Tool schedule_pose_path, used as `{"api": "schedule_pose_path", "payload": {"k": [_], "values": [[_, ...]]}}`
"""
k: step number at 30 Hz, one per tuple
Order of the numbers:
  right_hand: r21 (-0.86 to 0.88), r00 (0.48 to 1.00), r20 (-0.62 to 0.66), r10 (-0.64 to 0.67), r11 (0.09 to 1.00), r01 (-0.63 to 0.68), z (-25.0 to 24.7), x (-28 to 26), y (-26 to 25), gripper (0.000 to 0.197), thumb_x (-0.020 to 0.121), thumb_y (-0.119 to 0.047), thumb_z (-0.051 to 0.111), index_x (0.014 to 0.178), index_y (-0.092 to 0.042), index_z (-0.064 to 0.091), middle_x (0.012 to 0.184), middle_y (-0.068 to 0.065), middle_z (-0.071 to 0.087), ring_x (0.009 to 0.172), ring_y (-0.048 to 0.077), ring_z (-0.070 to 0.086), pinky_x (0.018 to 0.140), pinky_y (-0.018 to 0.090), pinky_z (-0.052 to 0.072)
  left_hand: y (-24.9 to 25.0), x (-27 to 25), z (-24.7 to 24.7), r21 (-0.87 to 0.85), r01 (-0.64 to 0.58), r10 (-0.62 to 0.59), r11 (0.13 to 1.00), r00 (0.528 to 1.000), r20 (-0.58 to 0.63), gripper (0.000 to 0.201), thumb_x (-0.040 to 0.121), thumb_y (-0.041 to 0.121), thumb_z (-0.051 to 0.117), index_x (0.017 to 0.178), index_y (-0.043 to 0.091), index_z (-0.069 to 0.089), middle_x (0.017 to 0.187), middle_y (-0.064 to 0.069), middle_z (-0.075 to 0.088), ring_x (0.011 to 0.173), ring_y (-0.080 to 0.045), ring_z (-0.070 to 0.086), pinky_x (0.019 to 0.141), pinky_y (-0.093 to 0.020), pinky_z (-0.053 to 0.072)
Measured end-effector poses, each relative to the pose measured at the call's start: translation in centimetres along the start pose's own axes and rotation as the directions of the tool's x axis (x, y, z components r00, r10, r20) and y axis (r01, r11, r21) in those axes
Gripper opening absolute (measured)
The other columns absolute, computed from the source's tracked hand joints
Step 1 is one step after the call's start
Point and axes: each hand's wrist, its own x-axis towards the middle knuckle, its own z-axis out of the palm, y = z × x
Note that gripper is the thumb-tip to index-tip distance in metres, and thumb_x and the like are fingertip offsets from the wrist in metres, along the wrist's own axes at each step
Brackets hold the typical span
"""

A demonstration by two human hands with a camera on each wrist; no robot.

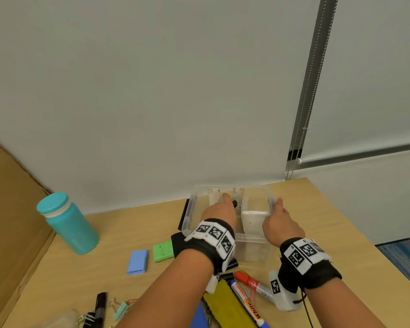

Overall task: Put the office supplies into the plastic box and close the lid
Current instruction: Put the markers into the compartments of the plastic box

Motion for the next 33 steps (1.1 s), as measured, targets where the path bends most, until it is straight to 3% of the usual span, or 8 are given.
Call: {"api": "schedule_pose_path", "payload": {"k": [9,16,20,23,27,30,31,33], "values": [[0.024,1.0,0.015,-0.019,1.0,0.019,0.0,0.3,0.1,0.067,0.096,-0.019,0.03,0.152,-0.016,-0.006,0.16,0.01,0.012,0.127,0.036,0.046,0.101,0.043,0.037,0.7,1.3,-0.3,-0.088,0.055,-0.046,0.995,0.993,0.106,0.027,0.097,0.012,0.046,0.118,0.0,0.056,0.121,-0.018,0.062,0.11,-0.032,0.06,0.092,-0.036,0.047],[0.0,1.0,0.012,-0.011,1.0,0.011,-0.2,-0.1,-0.2,0.065,0.096,-0.02,0.029,0.152,-0.016,-0.005,0.159,0.01,0.015,0.126,0.036,0.047,0.1,0.042,0.036,-4.7,-3.8,-0.9,-0.366,-0.09,0.012,0.926,0.978,-0.21,0.036,0.099,0.02,0.039,0.135,0.023,0.047,0.119,0.004,0.066,0.105,-0.014,0.063,0.097,-0.032,0.05],[0.002,1.0,0.008,-0.012,1.0,0.012,-0.4,-0.2,-0.2,0.064,0.096,-0.021,0.031,0.152,-0.016,-0.001,0.156,0.012,0.021,0.124,0.039,0.047,0.1,0.044,0.037,-7.9,-7.8,0.4,-0.357,-0.18,0.03,0.916,0.921,-0.389,0.021,0.097,0.031,0.04,0.107,0.037,0.057,0.091,0.017,0.067,0.076,0.001,0.06,0.071,-0.02,0.05],[-0.015,1.0,-0.005,-0.02,1.0,0.019,-0.5,-0.4,-0.2,0.063,0.096,-0.022,0.033,0.15,-0.016,0.003,0.151,0.014,0.029,0.12,0.04,0.05,0.098,0.045,0.039,-9.5,-8.9,3.5,-0.249,-0.131,0.068,0.96,0.967,-0.244,0.017,0.096,0.029,0.042,0.103,0.03,0.058,0.093,0.01,0.064,0.076,-0.007,0.058,0.065,-0.02,0.046],[-0.013,1.0,0.021,-0.009,1.0,0.01,-0.7,-0.6,-0.5,0.064,0.095,-0.024,0.034,0.151,-0.016,0.002,0.153,0.013,0.027,0.124,0.04,0.046,0.101,0.046,0.037,-10.0,-8.3,7.5,-0.016,-0.114,0.115,0.993,0.992,0.056,0.03,0.095,0.031,0.048,0.123,0.024,0.055,0.121,0.0,0.053,0.108,-0.019,0.053,0.089,-0.032,0.046],[-0.103,0.994,-0.065,-0.092,0.991,0.085,-0.9,-1.5,-0.3,0.064,0.096,-0.029,0.035,0.151,-0.013,0.007,0.158,0.011,0.017,0.131,0.041,0.037,0.105,0.049,0.036,-10.0,-7.5,8.5,0.056,-0.122,0.113,0.991,0.983,0.143,0.036,0.094,0.031,0.05,0.129,0.023,0.052,0.128,-0.002,0.046,0.115,-0.022,0.047,0.094,-0.036,0.045],[-0.147,0.968,-0.163,-0.189,0.975,0.165,-0.9,-2.0,-0.1,0.062,0.096,-0.028,0.038,0.15,-0.011,0.013,0.156,0.012,0.02,0.132,0.039,0.036,0.105,0.048,0.037,-10.0,-7.3,8.6,0.066,-0.122,0.111,0.99,0.983,0.147,0.037,0.093,0.029,0.051,0.129,0.022,0.051,0.128,-0.003,0.046,0.116,-0.022,0.047,0.095,-0.036,0.045],[-0.17,0.815,-0.367,-0.448,0.894,0.415,-1.0,-3.6,0.1,0.053,0.093,-0.021,0.046,0.142,-0.009,0.03,0.143,0.011,0.038,0.125,0.029,0.041,0.1,0.04,0.042,-9.9,-6.8,8.7,0.074,-0.128,0.116,0.989,0.981,0.157,0.037,0.093,0.028,0.053,0.128,0.021,0.053,0.128,-0.002,0.046,0.116,-0.022,0.046,0.097,-0.037,0.045]]}}
